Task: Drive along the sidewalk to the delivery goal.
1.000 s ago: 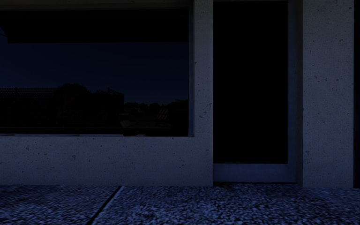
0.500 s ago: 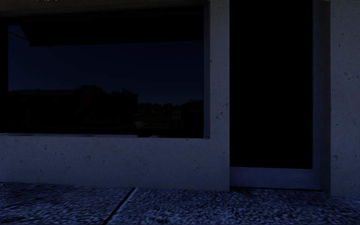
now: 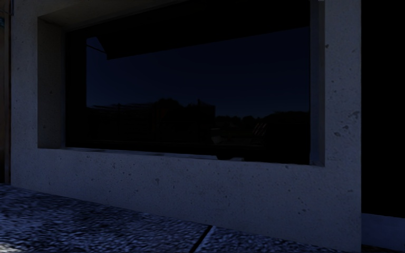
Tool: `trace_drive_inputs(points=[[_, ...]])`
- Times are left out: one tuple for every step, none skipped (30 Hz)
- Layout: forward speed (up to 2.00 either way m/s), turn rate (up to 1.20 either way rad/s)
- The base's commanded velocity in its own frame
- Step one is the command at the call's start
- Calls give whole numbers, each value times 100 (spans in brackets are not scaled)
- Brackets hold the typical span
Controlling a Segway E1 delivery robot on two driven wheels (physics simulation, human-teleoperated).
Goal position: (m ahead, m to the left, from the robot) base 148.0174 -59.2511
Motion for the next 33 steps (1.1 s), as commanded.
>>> trace_drive_inputs(points=[[75, 91], [75, 91], [75, 91], [76, 91], [79, 91], [81, 91], [83, 91], [83, 91], [85, 91], [86, 91], [87, 91], [87, 91], [87, 91], [87, 91], [87, 91], [87, 91], [87, 91], [87, 91], [87, 91], [87, 91], [87, 91], [87, 90], [87, 90], [87, 88], [87, 87], [88, 87], [91, 87], [91, 87], [93, 87], [95, 87], [95, 87], [96, 87], [96, 87]])
